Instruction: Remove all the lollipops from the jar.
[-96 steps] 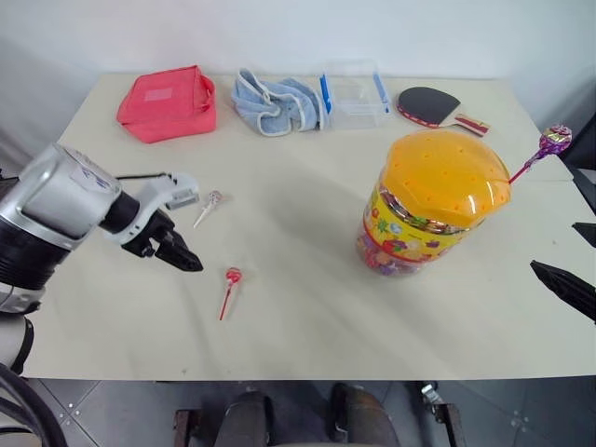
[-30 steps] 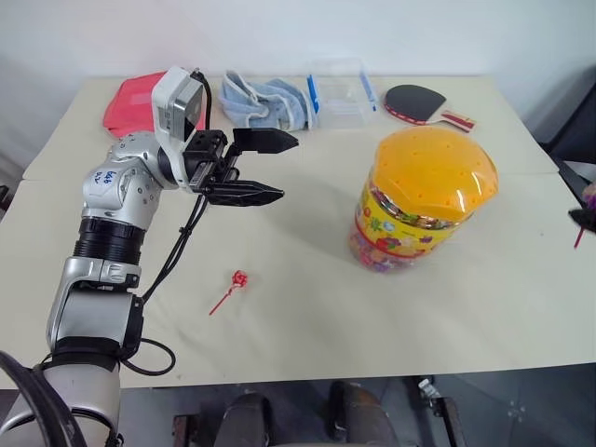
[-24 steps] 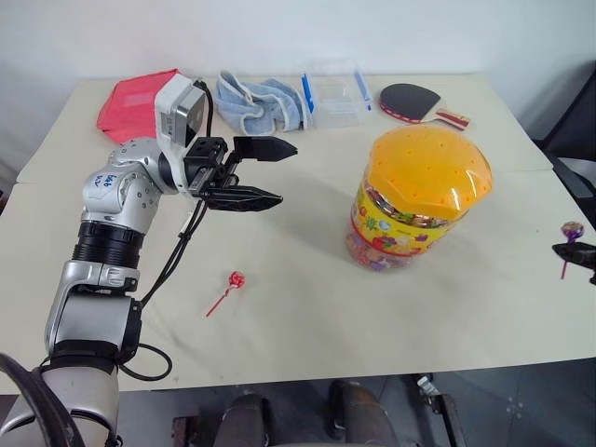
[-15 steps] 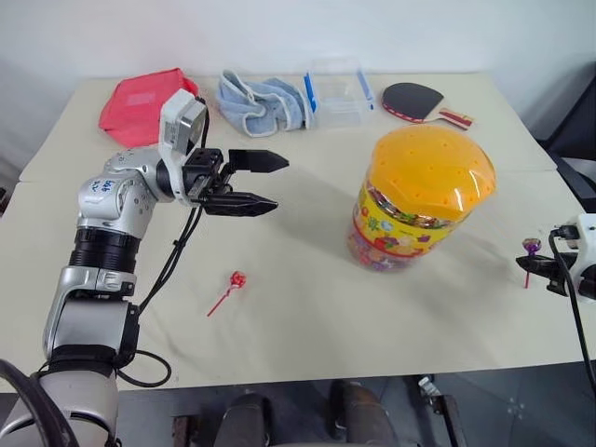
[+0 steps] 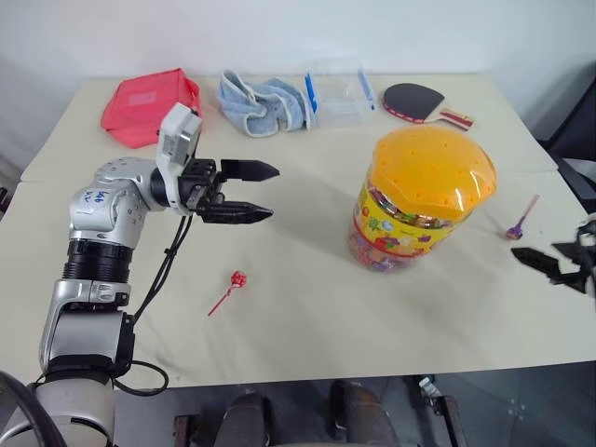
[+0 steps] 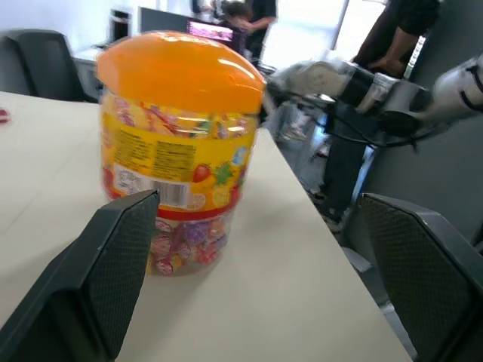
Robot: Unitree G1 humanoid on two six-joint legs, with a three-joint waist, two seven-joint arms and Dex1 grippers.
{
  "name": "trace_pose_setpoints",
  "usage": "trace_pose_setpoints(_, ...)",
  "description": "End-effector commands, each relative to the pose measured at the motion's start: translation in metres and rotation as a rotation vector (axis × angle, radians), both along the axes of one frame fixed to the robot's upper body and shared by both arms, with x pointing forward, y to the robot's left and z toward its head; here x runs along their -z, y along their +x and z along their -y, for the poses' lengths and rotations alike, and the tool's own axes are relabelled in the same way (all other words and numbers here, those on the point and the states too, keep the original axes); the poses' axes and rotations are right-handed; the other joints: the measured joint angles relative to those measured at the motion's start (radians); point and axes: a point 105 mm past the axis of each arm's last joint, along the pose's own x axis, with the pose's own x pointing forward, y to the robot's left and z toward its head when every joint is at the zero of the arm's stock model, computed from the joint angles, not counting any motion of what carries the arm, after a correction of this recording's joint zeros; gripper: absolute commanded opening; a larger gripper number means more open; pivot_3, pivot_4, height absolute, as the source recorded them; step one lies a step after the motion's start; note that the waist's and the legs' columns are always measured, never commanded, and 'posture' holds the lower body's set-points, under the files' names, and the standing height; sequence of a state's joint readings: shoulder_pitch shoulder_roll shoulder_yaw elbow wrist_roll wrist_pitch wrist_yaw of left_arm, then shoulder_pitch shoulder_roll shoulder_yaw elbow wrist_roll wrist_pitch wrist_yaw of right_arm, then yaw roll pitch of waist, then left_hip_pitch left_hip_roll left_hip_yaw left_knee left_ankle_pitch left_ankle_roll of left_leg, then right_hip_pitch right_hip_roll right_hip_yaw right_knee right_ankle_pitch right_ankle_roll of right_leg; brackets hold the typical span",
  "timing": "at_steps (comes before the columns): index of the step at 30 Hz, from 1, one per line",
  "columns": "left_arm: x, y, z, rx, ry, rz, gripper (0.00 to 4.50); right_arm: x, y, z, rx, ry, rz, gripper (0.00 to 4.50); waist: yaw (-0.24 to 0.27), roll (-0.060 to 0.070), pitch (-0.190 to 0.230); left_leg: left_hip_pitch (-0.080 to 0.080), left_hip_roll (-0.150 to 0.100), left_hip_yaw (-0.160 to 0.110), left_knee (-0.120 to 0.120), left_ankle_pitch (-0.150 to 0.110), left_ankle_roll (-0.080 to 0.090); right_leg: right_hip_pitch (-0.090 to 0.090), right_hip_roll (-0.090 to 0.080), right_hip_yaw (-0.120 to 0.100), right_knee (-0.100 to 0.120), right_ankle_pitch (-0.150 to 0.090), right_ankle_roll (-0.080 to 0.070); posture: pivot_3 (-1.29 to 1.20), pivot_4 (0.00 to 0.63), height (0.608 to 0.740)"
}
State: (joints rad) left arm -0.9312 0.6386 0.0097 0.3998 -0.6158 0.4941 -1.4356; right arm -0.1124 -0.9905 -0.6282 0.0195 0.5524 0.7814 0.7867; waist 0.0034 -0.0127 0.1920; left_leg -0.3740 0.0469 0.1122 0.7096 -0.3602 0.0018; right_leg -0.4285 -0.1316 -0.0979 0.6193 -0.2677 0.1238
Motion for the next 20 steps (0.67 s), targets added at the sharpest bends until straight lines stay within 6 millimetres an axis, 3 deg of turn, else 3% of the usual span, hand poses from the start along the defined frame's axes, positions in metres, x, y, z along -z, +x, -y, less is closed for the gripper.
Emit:
trace_pose_setpoints(1,-0.004,0.002,-0.018,-0.103,-0.004,0.030,4.50,-0.029,-0.022,-0.025,-0.149,-0.037,0.125,4.48,0.001,0.000,0.000,0.000,0.000,0.000,0.000,0.000,0.000,0.000,0.000,0.000,0.000,0.000,0.000,0.00,0.150,0.740)
trace_pose_setpoints(9,0.014,-0.001,-0.043,-0.264,0.003,-0.021,4.50,-0.001,-0.044,-0.063,-0.446,-0.142,0.090,4.48,0.000,0.000,0.000,0.001,0.000,0.000,-0.001,0.000,0.000,0.001,0.000,0.000,0.000,0.000,0.000,0.00,0.150,0.740)
trace_pose_setpoints(16,0.039,-0.023,-0.070,-0.335,0.066,-0.098,4.50,0.029,-0.044,-0.062,-0.609,-0.220,0.012,4.48,-0.003,0.000,0.000,0.003,0.000,0.001,-0.002,0.000,0.000,0.001,0.000,0.001,0.000,0.000,0.000,0.00,0.150,0.740)
trace_pose_setpoints(20,0.047,-0.036,-0.079,-0.368,0.070,-0.135,4.50,0.035,-0.035,-0.060,-0.620,-0.197,0.006,4.48,-0.004,0.000,0.000,0.003,0.000,0.001,-0.002,0.000,0.000,0.001,0.000,0.001,0.000,0.000,0.000,0.00,0.150,0.740)
